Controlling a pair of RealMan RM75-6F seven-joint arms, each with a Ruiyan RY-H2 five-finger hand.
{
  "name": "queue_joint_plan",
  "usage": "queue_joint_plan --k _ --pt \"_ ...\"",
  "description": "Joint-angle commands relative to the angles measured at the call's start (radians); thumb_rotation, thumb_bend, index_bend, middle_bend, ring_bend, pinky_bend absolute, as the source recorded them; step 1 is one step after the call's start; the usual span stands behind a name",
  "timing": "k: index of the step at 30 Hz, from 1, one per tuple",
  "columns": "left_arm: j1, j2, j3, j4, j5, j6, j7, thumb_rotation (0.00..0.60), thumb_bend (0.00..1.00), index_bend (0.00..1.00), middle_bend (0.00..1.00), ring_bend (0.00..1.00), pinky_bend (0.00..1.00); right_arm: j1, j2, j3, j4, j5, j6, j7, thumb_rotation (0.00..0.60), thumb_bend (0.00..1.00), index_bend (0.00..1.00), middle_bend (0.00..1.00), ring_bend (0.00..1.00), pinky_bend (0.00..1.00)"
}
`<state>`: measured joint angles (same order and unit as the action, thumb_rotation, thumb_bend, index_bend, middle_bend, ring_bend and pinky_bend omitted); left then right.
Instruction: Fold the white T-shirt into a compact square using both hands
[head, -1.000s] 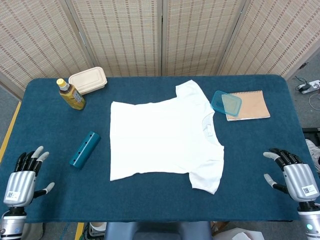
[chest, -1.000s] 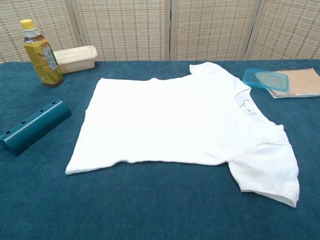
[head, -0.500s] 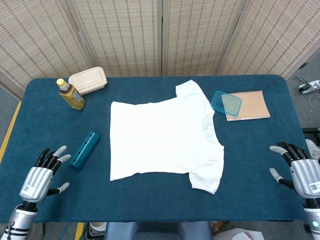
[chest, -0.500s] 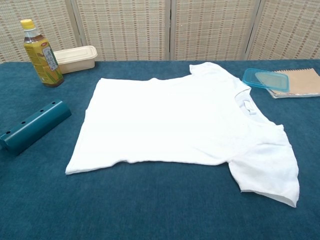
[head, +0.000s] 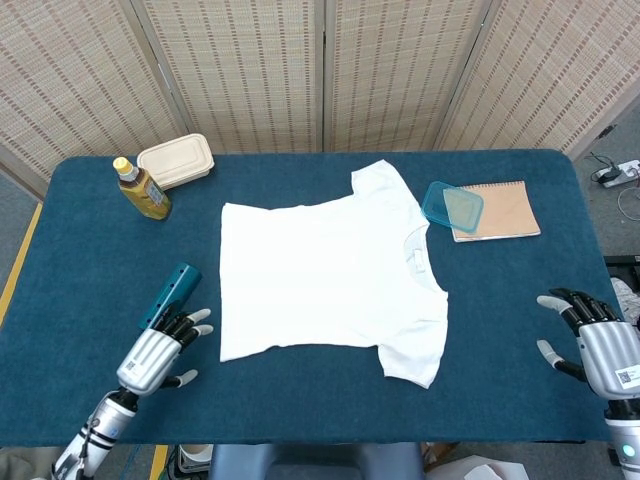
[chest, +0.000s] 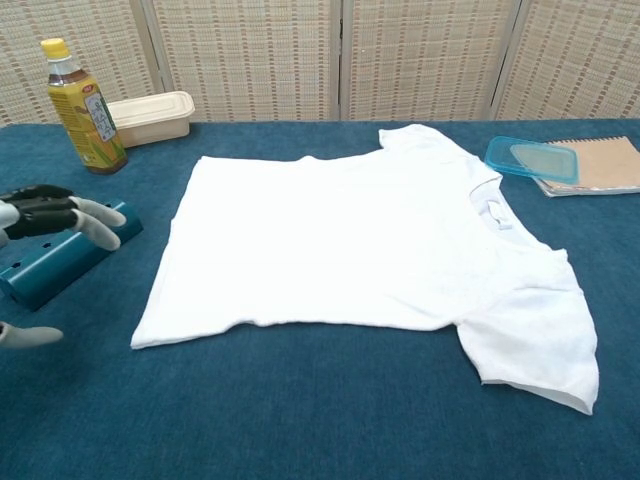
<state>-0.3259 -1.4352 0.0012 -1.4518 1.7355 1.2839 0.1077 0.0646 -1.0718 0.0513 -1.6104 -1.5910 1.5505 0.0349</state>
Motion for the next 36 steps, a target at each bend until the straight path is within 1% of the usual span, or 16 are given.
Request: queue_joint_plan --k 1,7,15,21,32,34,36 --pt "-0.028 -0.044 -0.006 0.030 -0.011 -0.035 0.026 0.600 0.13 0.34 0.17 0.18 0.00 -0.002 0.000 -0.001 0.000 0.001 0.001 0.001 0.600 0.23 0.29 0.23 0.21 0.29" --pt "-0.060 -0.109 -0.012 0.073 -0.048 -0.087 0.063 0.600 0.13 0.35 0.18 0.18 0.00 -0.008 0.001 -0.003 0.002 0.004 0.006 0.003 0.600 0.23 0.29 0.23 0.21 0.29" --pt "-0.089 -0.169 -0.015 0.120 -0.090 -0.131 0.089 0.600 0.13 0.37 0.19 0.18 0.00 -0.018 0.003 -0.006 0.005 0.009 0.012 0.009 0.600 0.23 0.29 0.23 0.21 0.29" --pt "-0.102 -0.205 -0.024 0.161 -0.114 -0.132 0.093 0.600 0.13 0.40 0.20 0.19 0.00 -0.022 0.004 -0.007 0.009 0.009 0.015 0.014 0.600 0.23 0.29 0.23 0.21 0.29" --pt "-0.117 -0.235 -0.034 0.189 -0.149 -0.126 0.094 0.600 0.13 0.45 0.22 0.20 0.00 -0.029 0.005 -0.008 0.016 0.012 0.019 0.023 0.600 0.23 0.29 0.23 0.21 0.29" --pt "-0.119 -0.241 -0.036 0.197 -0.150 -0.119 0.088 0.600 0.17 0.47 0.23 0.20 0.00 -0.029 0.004 -0.008 0.018 0.013 0.018 0.024 0.600 0.23 0.29 0.23 0.21 0.29" --pt "-0.122 -0.245 -0.037 0.206 -0.151 -0.114 0.083 0.600 0.24 0.49 0.24 0.21 0.00 -0.029 0.004 -0.008 0.020 0.014 0.017 0.025 0.600 0.23 0.29 0.23 0.21 0.29"
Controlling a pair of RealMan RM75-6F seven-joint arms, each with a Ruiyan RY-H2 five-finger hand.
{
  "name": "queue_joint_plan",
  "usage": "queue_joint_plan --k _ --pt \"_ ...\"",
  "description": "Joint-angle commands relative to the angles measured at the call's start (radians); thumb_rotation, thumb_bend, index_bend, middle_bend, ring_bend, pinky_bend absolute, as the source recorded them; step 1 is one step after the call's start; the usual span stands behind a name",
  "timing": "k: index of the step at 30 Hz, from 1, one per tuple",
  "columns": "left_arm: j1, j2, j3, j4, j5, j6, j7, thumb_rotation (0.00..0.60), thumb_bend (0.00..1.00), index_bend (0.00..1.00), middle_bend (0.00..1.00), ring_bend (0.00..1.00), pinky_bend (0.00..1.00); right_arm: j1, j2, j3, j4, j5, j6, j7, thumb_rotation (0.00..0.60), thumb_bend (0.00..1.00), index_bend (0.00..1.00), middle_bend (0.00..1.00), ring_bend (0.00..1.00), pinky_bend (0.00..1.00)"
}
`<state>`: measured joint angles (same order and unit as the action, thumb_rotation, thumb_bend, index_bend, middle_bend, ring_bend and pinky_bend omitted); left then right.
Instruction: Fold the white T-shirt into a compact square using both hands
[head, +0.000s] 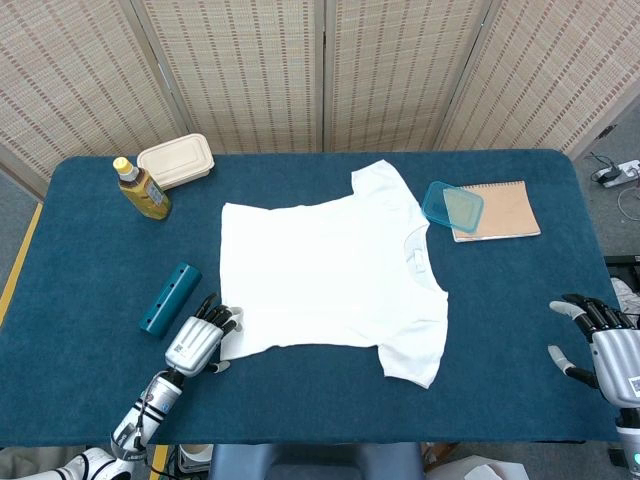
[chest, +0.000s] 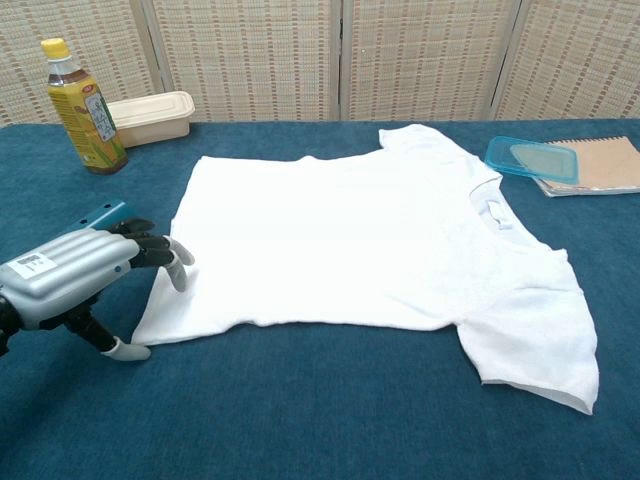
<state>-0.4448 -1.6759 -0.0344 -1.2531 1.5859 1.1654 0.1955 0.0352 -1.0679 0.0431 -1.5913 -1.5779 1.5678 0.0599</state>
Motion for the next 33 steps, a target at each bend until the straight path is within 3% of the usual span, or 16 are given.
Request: queue_joint_plan --k 1,12,23,33 --pt "-0.005 -0.007 -0.001 0.012 -0.001 0.006 -0.009 0.600 0.27 0.50 0.25 0.21 0.00 0.000 -0.001 0.000 0.002 0.001 -0.002 0.001 0.600 0.23 0.29 0.23 0.21 0.29" --pt "-0.019 -0.029 0.008 0.061 0.004 0.022 -0.061 0.600 0.57 0.60 0.26 0.23 0.01 0.007 -0.002 0.003 0.010 0.003 -0.013 0.011 0.600 0.23 0.29 0.23 0.21 0.29" --pt "-0.029 -0.026 0.014 0.048 -0.005 0.019 -0.109 0.600 0.65 0.73 0.28 0.24 0.01 0.019 0.002 -0.010 0.013 -0.021 -0.036 0.013 0.600 0.23 0.29 0.23 0.21 0.29" --pt "-0.033 -0.018 0.028 0.015 0.017 0.045 -0.119 0.600 0.65 0.73 0.28 0.24 0.01 0.131 -0.015 -0.067 0.051 -0.149 -0.205 -0.053 0.600 0.20 0.33 0.26 0.21 0.29"
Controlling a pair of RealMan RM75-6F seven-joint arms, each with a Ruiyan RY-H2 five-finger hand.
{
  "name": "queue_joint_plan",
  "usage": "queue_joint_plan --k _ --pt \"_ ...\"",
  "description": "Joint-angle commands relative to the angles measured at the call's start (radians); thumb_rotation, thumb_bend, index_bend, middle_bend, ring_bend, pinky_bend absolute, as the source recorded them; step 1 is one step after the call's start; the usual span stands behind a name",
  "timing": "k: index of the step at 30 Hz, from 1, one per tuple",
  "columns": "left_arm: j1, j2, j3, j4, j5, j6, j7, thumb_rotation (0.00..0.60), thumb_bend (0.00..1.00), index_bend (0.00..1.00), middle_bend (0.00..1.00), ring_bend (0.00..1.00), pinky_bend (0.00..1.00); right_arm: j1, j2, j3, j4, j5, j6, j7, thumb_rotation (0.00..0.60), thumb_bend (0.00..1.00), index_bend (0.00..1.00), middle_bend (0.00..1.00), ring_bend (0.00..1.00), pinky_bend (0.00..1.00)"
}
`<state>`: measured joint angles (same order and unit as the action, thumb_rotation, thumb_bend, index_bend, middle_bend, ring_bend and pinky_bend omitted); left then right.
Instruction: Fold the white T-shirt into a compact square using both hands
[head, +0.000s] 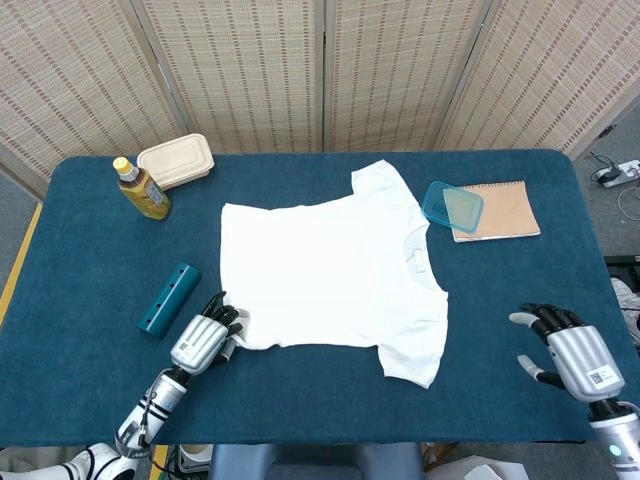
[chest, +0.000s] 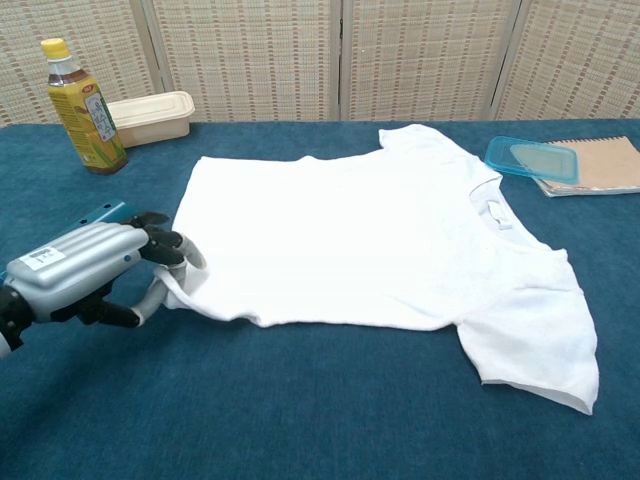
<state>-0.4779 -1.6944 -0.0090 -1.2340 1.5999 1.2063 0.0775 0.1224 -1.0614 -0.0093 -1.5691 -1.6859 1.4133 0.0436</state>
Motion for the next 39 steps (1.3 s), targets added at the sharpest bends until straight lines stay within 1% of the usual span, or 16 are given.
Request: queue_joint_plan --k 1,4,10,18,24,30,33,39 --pt "-0.001 0.002 0.003 -0.007 0.004 0.005 0.000 0.600 0.65 0.73 0.28 0.24 0.01 0.057 -0.035 -0.014 0.043 -0.055 -0.059 -0.052 0.600 0.16 0.34 0.27 0.21 0.29" --pt "-0.001 0.004 0.006 -0.014 0.004 0.006 0.002 0.600 0.65 0.73 0.28 0.24 0.01 0.099 -0.085 -0.009 0.092 -0.087 -0.091 -0.084 0.600 0.10 0.38 0.28 0.21 0.29" --pt "0.006 0.010 0.009 -0.026 0.000 0.018 0.001 0.600 0.65 0.72 0.28 0.24 0.01 0.167 -0.190 -0.013 0.206 -0.106 -0.160 -0.072 0.600 0.08 0.40 0.29 0.21 0.29" --pt "0.012 0.014 0.012 -0.028 -0.007 0.023 -0.009 0.600 0.64 0.72 0.29 0.24 0.01 0.203 -0.336 -0.015 0.403 -0.110 -0.153 -0.047 0.600 0.07 0.40 0.29 0.21 0.29" --pt "0.015 0.016 0.011 -0.031 -0.010 0.029 -0.013 0.600 0.64 0.72 0.29 0.24 0.01 0.224 -0.416 -0.022 0.512 -0.110 -0.142 -0.014 0.600 0.06 0.40 0.30 0.21 0.29" --pt "0.016 0.015 0.012 -0.033 -0.010 0.031 -0.015 0.600 0.64 0.72 0.29 0.24 0.01 0.247 -0.475 -0.034 0.577 -0.106 -0.152 0.017 0.600 0.06 0.40 0.30 0.21 0.29" --pt "0.017 0.017 0.013 -0.034 -0.009 0.034 -0.017 0.600 0.64 0.72 0.29 0.24 0.01 0.255 -0.489 -0.047 0.597 -0.110 -0.155 0.020 0.600 0.06 0.40 0.30 0.21 0.29" --pt "0.018 0.016 0.014 -0.030 -0.012 0.034 -0.024 0.600 0.64 0.72 0.29 0.24 0.01 0.271 -0.510 -0.054 0.628 -0.101 -0.160 0.031 0.600 0.06 0.40 0.30 0.21 0.29"
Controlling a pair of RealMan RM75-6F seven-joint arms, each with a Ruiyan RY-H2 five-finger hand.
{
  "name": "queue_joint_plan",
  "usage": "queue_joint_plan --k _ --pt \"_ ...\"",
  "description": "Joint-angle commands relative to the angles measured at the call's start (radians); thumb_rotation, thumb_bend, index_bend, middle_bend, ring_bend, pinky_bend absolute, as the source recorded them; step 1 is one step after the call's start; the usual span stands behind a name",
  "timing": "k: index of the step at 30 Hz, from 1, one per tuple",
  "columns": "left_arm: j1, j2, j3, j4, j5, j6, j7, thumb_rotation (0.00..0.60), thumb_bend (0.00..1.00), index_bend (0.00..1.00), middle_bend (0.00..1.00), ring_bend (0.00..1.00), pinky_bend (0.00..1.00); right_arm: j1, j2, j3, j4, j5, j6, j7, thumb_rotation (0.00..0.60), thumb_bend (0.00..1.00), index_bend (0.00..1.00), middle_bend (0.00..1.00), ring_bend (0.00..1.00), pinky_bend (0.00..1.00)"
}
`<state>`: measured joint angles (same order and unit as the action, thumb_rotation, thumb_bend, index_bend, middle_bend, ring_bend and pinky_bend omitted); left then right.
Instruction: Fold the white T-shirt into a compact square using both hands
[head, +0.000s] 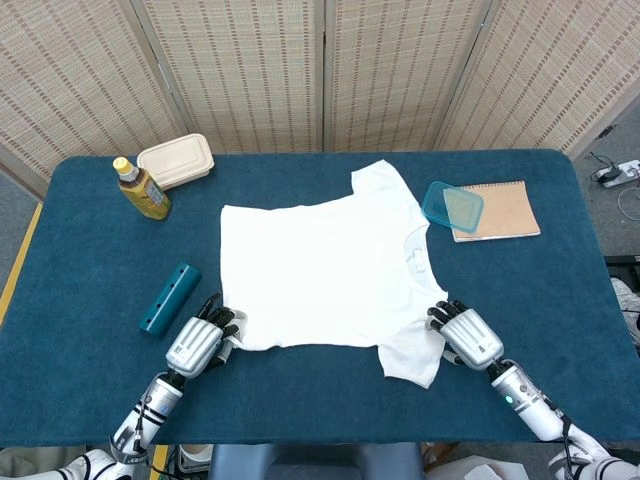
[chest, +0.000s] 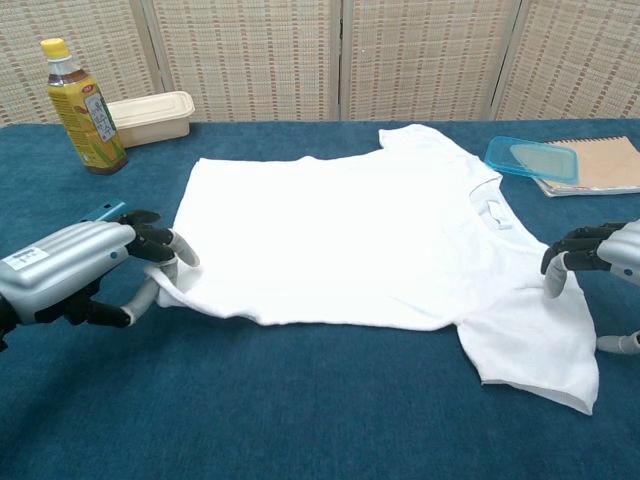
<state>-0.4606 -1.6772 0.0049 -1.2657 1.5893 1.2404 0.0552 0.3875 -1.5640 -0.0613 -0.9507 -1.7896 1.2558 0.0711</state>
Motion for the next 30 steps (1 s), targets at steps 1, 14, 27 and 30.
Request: queue_joint_plan --k 1,14,27,30 --pt "0.001 -0.001 -0.001 0.003 -0.002 0.000 -0.003 0.600 0.64 0.72 0.28 0.24 0.01 0.009 -0.011 -0.004 0.015 0.003 -0.003 0.005 0.600 0.06 0.40 0.30 0.21 0.29" --pt "0.001 -0.001 -0.003 0.017 -0.008 -0.001 -0.036 0.600 0.64 0.73 0.31 0.24 0.01 0.027 -0.061 -0.036 0.092 -0.021 0.059 0.073 0.600 0.43 0.59 0.39 0.22 0.29" --pt "0.004 0.036 -0.011 -0.025 -0.011 0.015 -0.115 0.600 0.65 0.74 0.35 0.27 0.01 0.035 -0.026 -0.049 0.038 -0.028 0.129 0.144 0.600 0.54 0.76 0.51 0.29 0.29" --pt "0.013 0.068 -0.007 -0.054 -0.002 0.034 -0.136 0.600 0.65 0.75 0.35 0.27 0.01 0.033 0.026 -0.047 -0.046 -0.025 0.152 0.149 0.600 0.55 0.78 0.53 0.30 0.29"
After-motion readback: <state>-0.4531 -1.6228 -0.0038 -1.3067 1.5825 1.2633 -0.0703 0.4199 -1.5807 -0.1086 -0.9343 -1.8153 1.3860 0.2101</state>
